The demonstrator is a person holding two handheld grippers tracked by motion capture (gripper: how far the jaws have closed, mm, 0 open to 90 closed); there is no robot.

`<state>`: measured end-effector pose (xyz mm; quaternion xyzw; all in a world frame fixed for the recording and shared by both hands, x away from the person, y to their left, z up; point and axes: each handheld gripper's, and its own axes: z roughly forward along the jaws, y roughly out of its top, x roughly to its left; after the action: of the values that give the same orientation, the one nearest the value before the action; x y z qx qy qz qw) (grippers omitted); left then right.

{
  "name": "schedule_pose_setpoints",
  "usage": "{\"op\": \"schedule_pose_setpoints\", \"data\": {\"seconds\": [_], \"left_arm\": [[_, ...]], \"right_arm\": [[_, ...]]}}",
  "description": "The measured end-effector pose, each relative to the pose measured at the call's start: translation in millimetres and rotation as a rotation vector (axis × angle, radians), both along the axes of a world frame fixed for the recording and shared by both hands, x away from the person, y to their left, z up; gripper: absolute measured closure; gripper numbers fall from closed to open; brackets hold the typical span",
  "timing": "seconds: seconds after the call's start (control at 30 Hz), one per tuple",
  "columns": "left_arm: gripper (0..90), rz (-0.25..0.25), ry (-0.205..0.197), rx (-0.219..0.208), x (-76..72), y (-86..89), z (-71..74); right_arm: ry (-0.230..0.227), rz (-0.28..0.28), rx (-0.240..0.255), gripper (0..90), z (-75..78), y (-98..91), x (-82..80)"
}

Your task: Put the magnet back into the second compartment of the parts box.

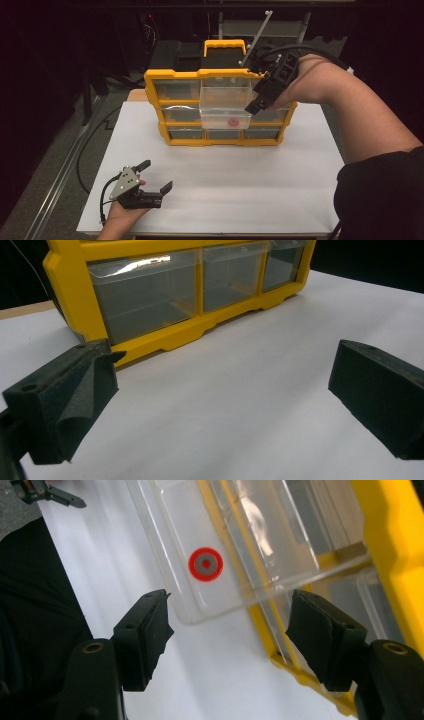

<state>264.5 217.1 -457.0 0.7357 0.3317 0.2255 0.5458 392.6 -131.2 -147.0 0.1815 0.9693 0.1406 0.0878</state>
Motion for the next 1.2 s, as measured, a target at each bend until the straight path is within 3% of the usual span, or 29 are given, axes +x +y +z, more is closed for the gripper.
{"op": "schedule_pose_setpoints", "data": {"seconds": [0.77, 1.2], "left_arm": [[0.6, 0.000, 0.001, 0.004, 0.7, -0.5, 0.2], [0.6, 0.005, 0.000, 0.002, 0.7, -0.5, 0.3]], "right_arm": [[0.026, -0.055, 0.003, 30.5, -18.5, -49.1, -24.1], [0.069, -0.083, 0.006, 23.5, -51.2, -67.5, -33.3]]}}
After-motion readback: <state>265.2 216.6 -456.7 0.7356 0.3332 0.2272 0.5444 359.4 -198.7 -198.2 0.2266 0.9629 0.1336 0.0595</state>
